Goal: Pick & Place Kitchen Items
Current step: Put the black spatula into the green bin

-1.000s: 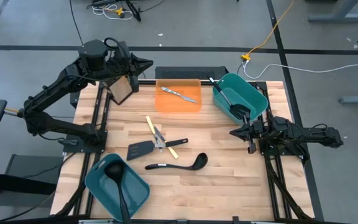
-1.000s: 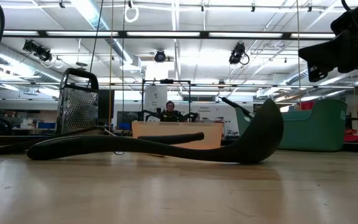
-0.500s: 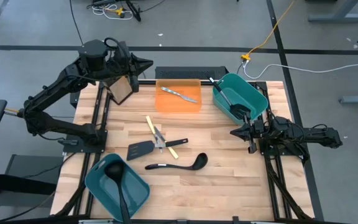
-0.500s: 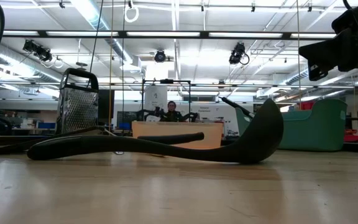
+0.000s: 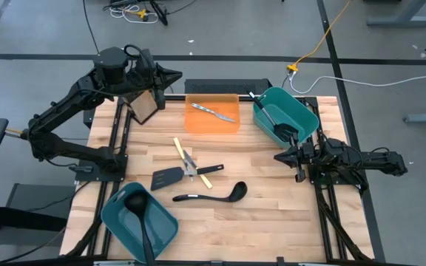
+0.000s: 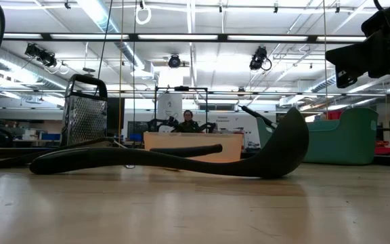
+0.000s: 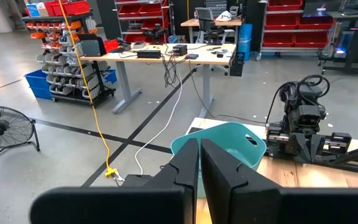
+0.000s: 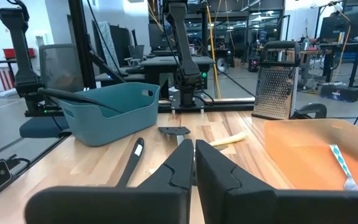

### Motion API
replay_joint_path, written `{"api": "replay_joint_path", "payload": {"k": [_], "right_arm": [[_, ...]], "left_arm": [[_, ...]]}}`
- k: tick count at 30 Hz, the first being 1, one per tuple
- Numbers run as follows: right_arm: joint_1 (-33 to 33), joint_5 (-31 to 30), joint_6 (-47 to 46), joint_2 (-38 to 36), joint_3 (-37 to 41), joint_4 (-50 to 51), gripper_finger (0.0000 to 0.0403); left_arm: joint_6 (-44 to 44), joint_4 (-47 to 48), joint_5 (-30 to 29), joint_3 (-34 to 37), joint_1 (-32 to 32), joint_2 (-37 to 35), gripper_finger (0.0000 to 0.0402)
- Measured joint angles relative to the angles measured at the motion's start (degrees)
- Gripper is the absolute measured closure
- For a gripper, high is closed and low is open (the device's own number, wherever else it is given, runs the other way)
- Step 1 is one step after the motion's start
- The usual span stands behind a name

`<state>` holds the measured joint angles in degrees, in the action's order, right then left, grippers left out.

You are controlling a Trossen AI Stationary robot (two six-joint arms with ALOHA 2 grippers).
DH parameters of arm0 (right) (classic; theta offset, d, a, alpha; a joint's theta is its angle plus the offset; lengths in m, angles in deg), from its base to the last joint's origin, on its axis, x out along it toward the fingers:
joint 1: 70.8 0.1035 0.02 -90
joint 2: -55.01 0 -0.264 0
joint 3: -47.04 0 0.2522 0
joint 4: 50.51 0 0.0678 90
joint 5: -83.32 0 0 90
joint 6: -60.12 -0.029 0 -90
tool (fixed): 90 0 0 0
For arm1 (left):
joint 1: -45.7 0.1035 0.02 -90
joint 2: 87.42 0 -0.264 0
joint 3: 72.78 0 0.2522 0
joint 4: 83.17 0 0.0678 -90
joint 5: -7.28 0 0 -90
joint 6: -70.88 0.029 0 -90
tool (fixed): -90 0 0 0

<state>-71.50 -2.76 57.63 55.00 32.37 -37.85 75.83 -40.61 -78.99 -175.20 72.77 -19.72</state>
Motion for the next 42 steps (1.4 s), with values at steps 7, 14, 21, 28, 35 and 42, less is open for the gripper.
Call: {"api": "replay_joint_path", "payload": {"k": [7, 14, 21, 28, 35, 42], "right_arm": [[0.0, 0.0, 0.0, 0.0, 0.0, 0.0, 0.0376], [0.0, 0.0, 0.0, 0.0, 0.0, 0.0, 0.0376], [0.0, 0.0, -1.5, 0.0, 0.0, -0.4, 0.0376], [0.0, 0.0, -1.5, 0.0, 0.0, -0.5, 0.0376], [0.0, 0.0, -1.5, 0.0, 0.0, -0.7, 0.0376], [0.0, 0.0, -1.5, 0.0, 0.0, -0.7, 0.0376]], "left_arm": [[0.0, 0.0, 0.0, 0.0, 0.0, 0.0, 0.0380], [0.0, 0.0, 0.0, 0.0, 0.0, 0.0, 0.0380], [0.0, 0.0, 0.0, 0.0, 0.0, 0.0, 0.0380], [0.0, 0.0, 0.0, 0.0, 0.0, 0.0, 0.0380], [0.0, 0.0, 0.0, 0.0, 0.0, 0.0, 0.0380], [0.0, 0.0, 0.0, 0.0, 0.0, 0.0, 0.0380]]}}
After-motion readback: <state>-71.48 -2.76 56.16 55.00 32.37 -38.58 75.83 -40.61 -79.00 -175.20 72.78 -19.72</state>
